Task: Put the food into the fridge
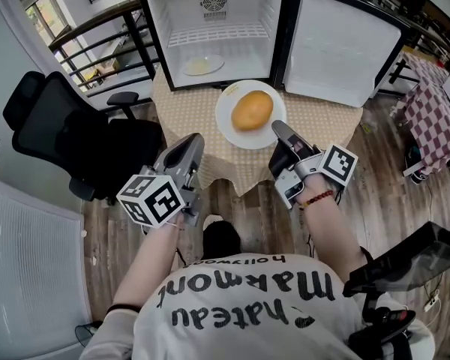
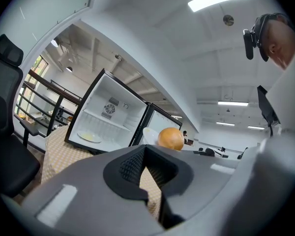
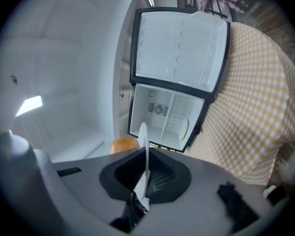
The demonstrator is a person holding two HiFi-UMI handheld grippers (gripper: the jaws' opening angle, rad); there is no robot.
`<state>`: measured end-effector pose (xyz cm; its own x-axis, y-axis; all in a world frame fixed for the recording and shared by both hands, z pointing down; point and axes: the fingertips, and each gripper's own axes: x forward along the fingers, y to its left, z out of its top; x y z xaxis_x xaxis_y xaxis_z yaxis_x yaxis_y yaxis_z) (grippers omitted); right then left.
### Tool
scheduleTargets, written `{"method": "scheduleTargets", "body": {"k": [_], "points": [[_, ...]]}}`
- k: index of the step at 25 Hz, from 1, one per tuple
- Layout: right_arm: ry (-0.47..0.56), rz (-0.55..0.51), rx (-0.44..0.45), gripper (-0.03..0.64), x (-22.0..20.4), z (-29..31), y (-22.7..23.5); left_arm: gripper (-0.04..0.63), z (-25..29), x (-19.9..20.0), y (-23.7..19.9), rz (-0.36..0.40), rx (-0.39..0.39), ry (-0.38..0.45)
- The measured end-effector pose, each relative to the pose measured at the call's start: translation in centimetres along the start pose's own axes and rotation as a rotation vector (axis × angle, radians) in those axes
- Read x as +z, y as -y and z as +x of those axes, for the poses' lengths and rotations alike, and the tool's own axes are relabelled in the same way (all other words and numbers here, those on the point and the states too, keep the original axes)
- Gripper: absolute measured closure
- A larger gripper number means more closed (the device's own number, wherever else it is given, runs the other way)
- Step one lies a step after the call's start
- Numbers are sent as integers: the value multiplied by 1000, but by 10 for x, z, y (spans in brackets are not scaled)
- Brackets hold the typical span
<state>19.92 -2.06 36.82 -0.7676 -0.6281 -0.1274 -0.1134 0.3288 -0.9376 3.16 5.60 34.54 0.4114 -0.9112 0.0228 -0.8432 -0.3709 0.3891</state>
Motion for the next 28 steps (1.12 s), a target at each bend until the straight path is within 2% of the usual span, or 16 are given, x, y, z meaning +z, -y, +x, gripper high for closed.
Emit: {"method": "scheduleTargets", "body": {"k": [8, 12, 28], "points": [[24, 17, -48, 594, 20, 65, 11, 591, 46, 30, -51, -24, -35, -38], [42, 3, -29, 594, 33, 90, 17, 591, 76, 40, -67, 3, -75, -31], [202, 5, -72, 594, 74, 201, 39, 591, 174, 95, -160, 31, -236, -95]]}}
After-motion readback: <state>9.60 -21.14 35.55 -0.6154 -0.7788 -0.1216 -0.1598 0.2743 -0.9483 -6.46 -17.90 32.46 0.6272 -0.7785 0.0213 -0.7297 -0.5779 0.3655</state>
